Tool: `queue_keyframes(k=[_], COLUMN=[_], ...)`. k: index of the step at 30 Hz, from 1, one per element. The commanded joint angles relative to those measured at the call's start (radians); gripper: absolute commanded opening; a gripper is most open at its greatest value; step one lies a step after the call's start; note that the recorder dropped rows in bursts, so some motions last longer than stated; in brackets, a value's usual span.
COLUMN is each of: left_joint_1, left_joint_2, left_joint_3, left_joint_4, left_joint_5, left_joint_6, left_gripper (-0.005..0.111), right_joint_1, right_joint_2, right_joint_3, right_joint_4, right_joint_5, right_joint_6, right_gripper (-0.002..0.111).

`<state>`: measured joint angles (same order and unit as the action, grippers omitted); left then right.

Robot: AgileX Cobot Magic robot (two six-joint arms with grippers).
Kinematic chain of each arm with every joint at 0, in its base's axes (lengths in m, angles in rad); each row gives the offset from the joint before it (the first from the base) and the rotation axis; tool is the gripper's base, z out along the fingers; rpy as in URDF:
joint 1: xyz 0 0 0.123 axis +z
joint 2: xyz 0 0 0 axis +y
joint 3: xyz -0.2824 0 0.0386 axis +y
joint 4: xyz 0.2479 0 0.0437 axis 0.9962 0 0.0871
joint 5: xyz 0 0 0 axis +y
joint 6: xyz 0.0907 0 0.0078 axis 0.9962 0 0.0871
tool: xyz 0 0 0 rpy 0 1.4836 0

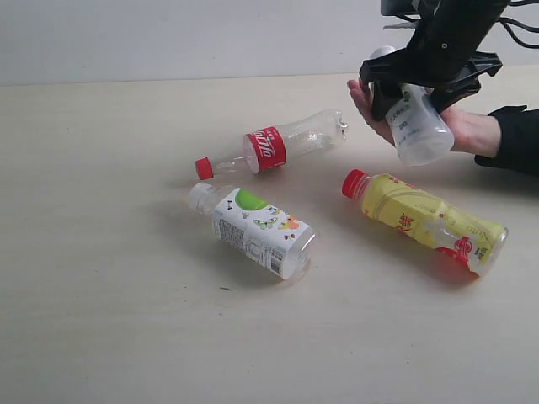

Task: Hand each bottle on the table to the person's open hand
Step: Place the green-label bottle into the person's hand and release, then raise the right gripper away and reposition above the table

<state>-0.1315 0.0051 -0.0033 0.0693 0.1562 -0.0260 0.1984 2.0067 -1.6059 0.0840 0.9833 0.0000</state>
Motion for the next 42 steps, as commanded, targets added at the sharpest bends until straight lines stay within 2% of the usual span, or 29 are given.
queue_keyframes(k=[1, 5, 16, 19, 21, 24, 25, 28, 33, 39, 42], left_joint_1=[0.003, 0.003, 0.003, 0.003, 0.003, 0.003, 0.003, 0.003, 0.003, 0.003, 0.003], left_joint_2=[-0.005, -0.005, -0.005, -0.005, -0.005, -0.005, -0.005, -0.005, -0.005, -0.005, -0.005], left_joint_3=[0.003, 0.003, 0.003, 0.003, 0.003, 0.003, 0.003, 0.003, 0.003, 0.003, 0.003], left_joint_4=[0.002, 0.002, 0.002, 0.002, 0.002, 0.002, 0.002, 0.002, 0.002, 0.002, 0.002], left_joint_5=[-0.004, -0.004, -0.004, -0.004, -0.004, -0.004, -0.004, -0.004, -0.004, -0.004, -0.004], left_joint_6=[-0.008, -0.008, -0.008, -0.008, -0.008, -0.008, -0.008, -0.008, -0.008, -0.008, -0.008], left_gripper=[0.000, 0.000, 0.000, 0.000, 0.000, 0.000, 0.000, 0.000, 0.000, 0.000, 0.000], right_joint_1=[-0.002, -0.002, -0.002, -0.002, -0.002, -0.002, -0.002, -0.002, -0.002, -0.002, -0.002], right_joint_2=[-0.029, -0.095, -0.237, -0.273, -0.292, -0.357, -0.390, -0.506, -0.693, -0.911, -0.986], right_joint_3=[-0.010, -0.010, -0.010, -0.010, -0.005, 0.032, 0.061, 0.183, 0.414, 0.645, 0.731], right_joint_4=[-0.034, -0.042, -0.033, -0.033, -0.033, -0.014, -0.003, 0.091, 0.389, 0.717, 0.808], right_joint_5=[-0.016, -0.022, 0.118, 0.147, 0.145, 0.102, 0.063, -0.068, -0.205, -0.233, -0.229], right_joint_6=[0.000, 0.000, -0.093, -0.093, -0.093, -0.100, -0.105, -0.155, -0.431, -0.728, -0.834], right_gripper=[0.084, 0.088, 0.086, 0.071, 0.049, 0.007, 0.001, 0.000, 0.000, 0.000, 0.000])
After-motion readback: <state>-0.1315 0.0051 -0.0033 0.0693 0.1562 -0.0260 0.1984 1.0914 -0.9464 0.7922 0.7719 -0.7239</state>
